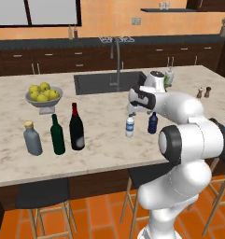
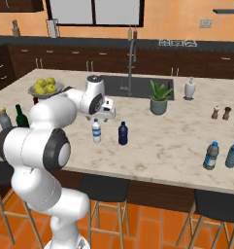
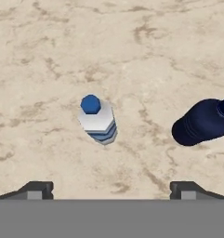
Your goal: Move the plastic bottles in the middle to the plastics group, and the glass bottles in the middle to the glass group.
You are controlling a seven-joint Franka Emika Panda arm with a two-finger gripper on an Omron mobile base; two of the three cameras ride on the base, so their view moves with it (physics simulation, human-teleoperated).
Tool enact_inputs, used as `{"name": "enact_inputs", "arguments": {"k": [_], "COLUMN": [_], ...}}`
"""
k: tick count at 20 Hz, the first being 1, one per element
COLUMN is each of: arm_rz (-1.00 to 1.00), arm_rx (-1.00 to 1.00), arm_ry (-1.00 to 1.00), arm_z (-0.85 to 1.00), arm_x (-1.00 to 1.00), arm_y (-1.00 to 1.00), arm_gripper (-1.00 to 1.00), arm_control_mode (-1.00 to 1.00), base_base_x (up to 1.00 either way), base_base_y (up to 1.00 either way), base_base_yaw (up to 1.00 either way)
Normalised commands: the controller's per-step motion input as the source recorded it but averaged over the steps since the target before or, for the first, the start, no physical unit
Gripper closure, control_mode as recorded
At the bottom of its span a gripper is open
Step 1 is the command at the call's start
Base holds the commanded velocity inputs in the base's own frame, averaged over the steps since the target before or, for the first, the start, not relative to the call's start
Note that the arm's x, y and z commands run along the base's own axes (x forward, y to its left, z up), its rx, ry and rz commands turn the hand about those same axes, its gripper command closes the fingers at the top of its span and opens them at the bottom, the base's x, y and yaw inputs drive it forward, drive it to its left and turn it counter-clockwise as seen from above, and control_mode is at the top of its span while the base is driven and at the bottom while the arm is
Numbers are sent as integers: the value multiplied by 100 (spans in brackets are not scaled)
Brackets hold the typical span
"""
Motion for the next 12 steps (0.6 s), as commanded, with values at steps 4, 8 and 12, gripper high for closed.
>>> {"name": "enact_inputs", "arguments": {"k": [4,8,12], "arm_rz": [0,0,-1], "arm_rx": [0,0,0], "arm_ry": [0,0,0], "arm_z": [-33,-24,-9], "arm_x": [2,5,1], "arm_y": [9,0,-4], "arm_gripper": [-100,-100,-100], "arm_control_mode": [-100,-100,-100], "base_base_x": [0,0,0], "base_base_y": [0,0,0], "base_base_yaw": [0,0,0]}}
